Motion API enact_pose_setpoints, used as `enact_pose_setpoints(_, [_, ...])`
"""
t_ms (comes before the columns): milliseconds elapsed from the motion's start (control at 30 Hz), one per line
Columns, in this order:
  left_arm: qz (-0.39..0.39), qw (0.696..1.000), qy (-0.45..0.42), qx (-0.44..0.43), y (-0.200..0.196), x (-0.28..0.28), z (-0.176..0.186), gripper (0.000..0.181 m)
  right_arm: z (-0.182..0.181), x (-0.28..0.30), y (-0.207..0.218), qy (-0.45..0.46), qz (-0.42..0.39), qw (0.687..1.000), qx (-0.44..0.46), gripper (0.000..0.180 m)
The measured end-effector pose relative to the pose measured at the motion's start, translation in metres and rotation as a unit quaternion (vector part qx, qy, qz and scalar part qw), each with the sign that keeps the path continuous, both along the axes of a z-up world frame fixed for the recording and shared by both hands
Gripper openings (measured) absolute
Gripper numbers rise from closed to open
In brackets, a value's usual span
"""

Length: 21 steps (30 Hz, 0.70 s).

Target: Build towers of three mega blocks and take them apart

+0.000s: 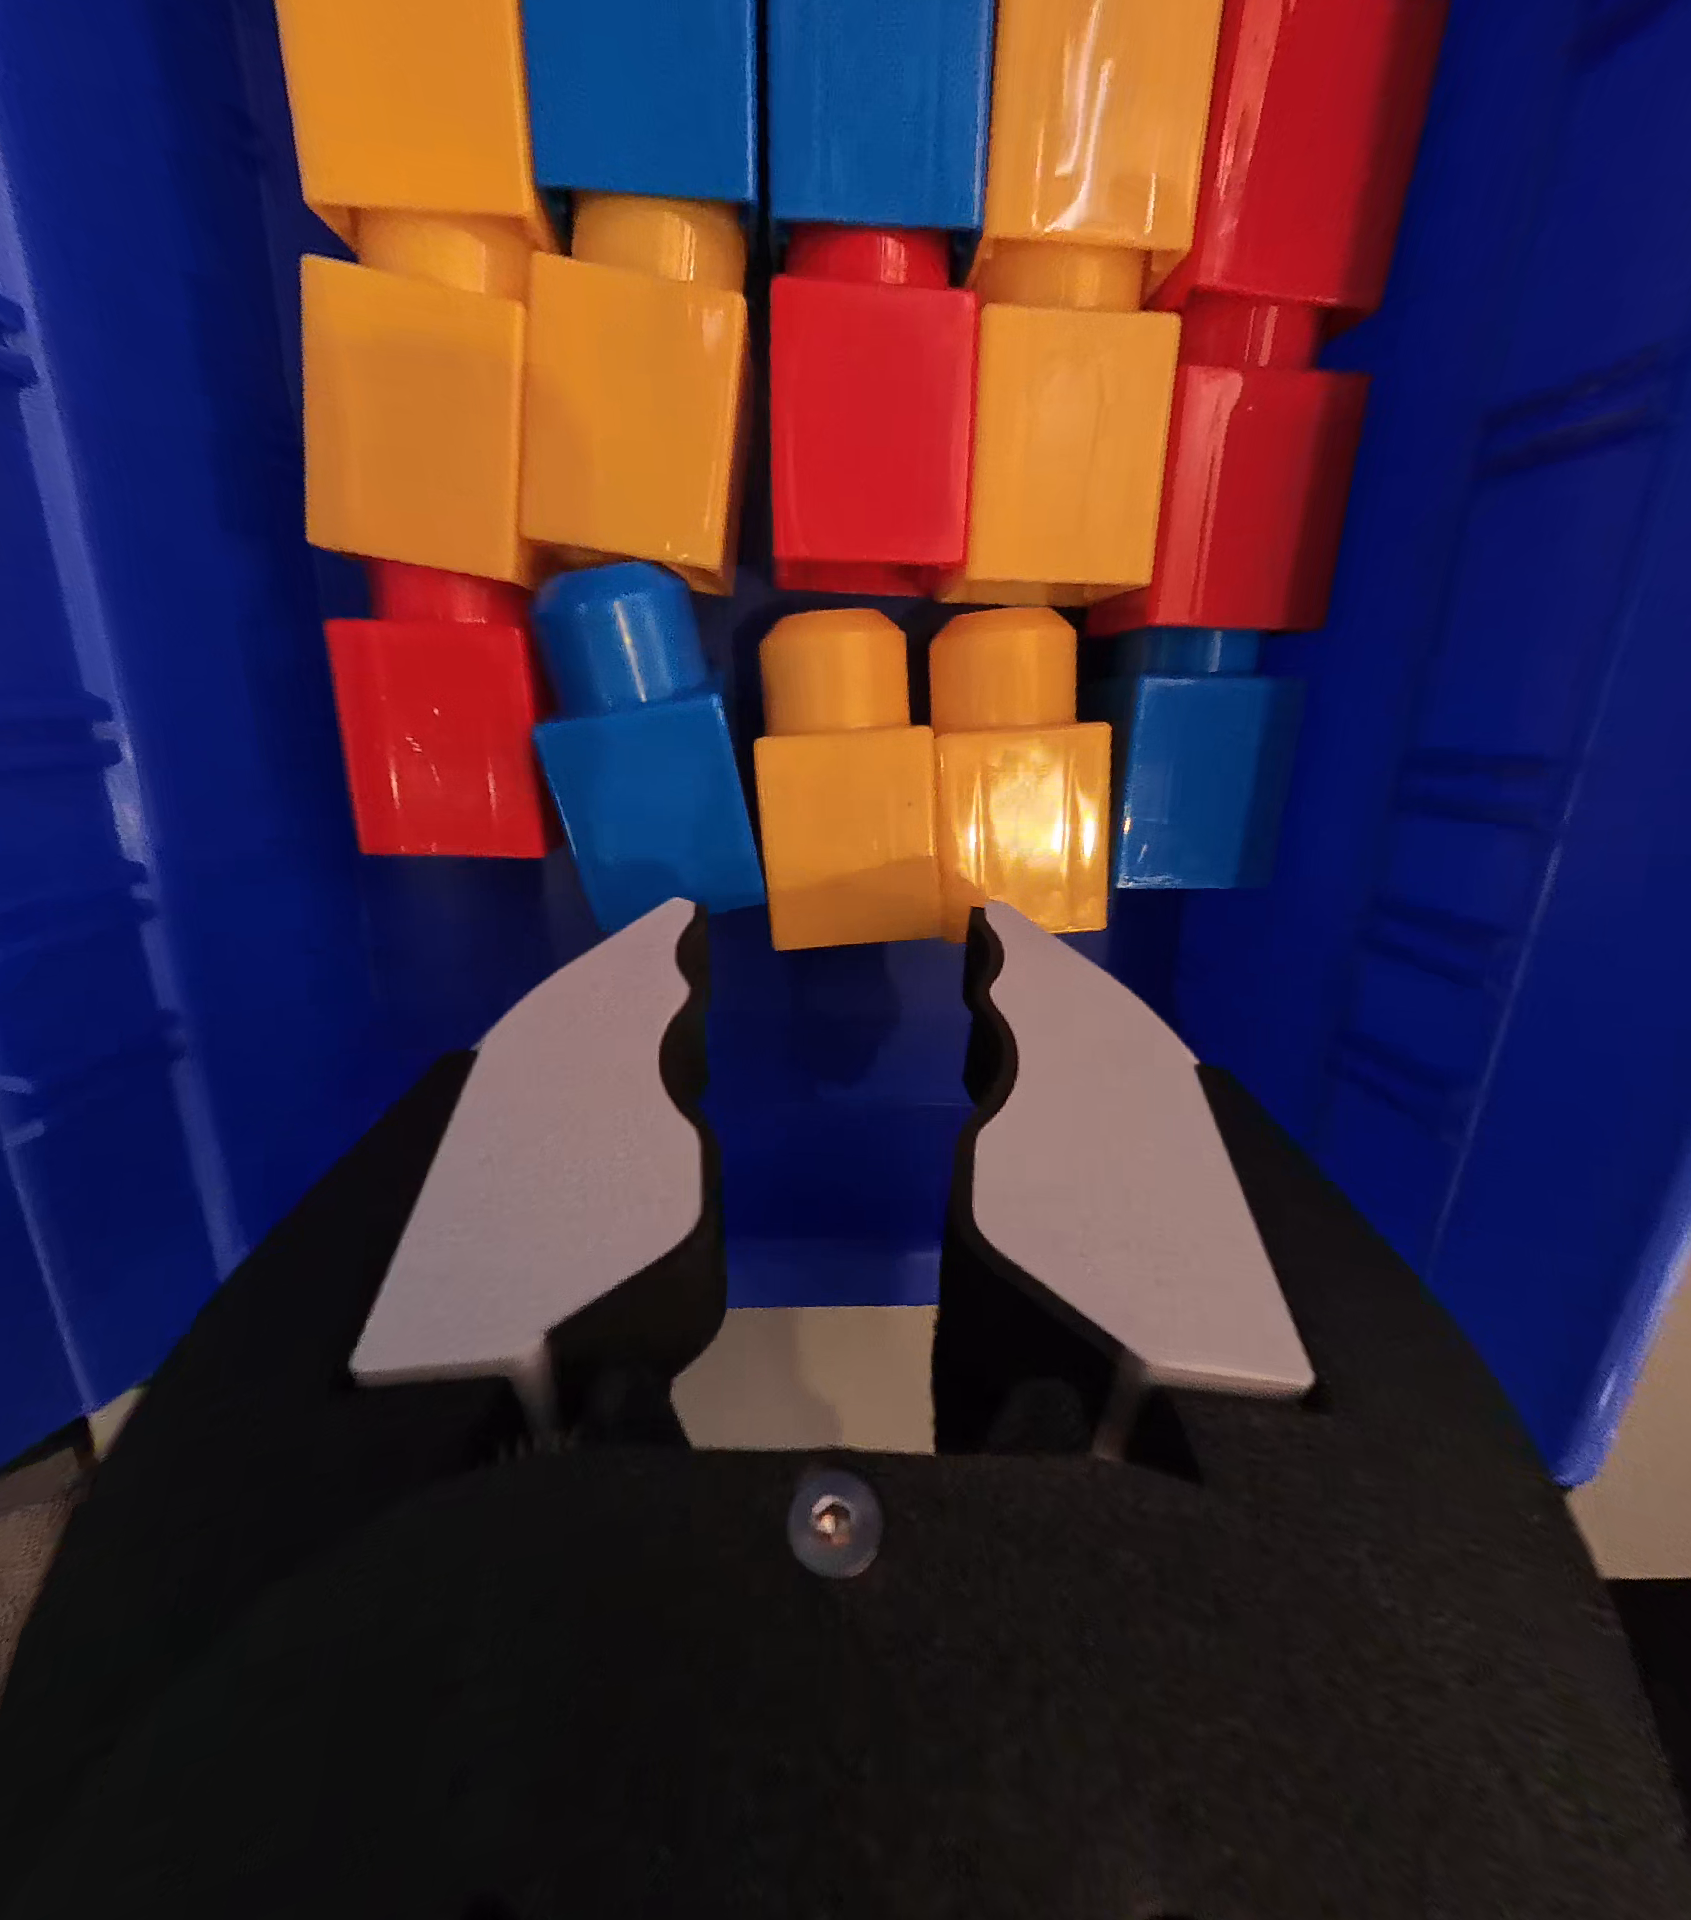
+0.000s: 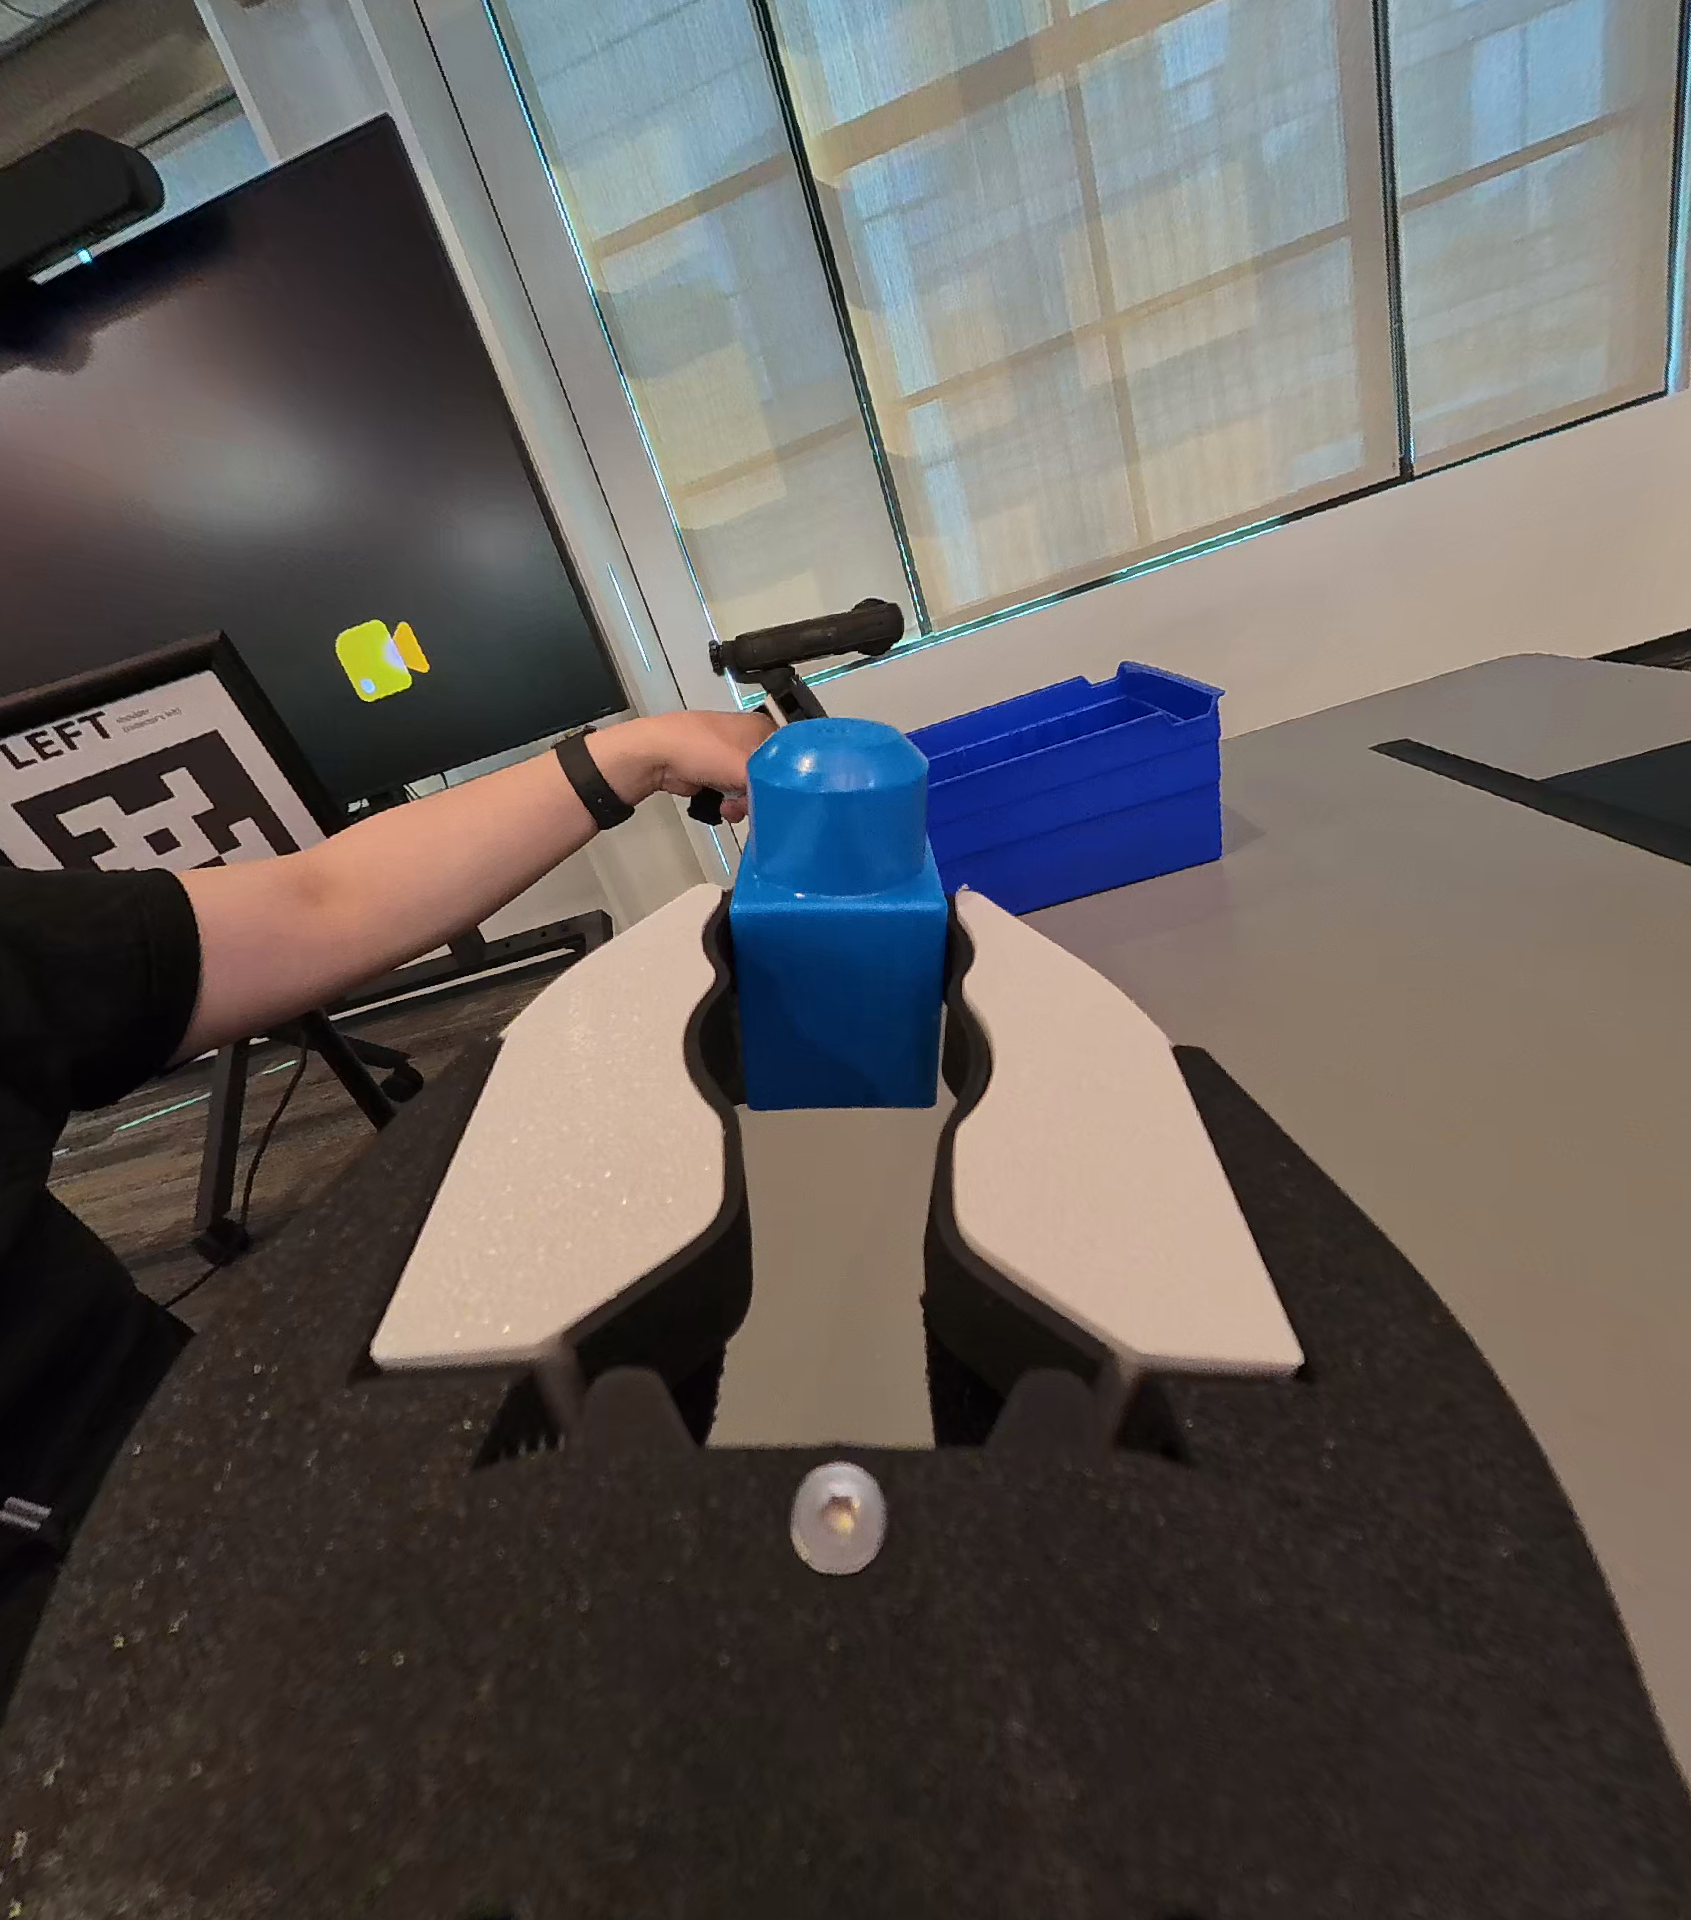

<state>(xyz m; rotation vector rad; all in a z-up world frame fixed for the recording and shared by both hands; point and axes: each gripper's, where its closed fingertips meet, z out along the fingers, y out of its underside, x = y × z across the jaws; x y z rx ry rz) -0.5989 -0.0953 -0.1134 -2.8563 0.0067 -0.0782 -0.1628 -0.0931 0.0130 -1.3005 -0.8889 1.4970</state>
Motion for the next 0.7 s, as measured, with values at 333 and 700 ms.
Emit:
enact_pose_setpoints(333, [0.041,0.999,0.010,0.019,0.016,-0.023,0.010,0.043,0.000,0.001,0.001,0.002,0.001,1.000,-0.005,0.036])
enact_pose_setpoints(700, [0.063,0.998,0.027,-0.015,0.024,-0.035,0.000,0.040,0.001,0.002,0.001,0.003,0.002,1.000,-0.005,0.035])
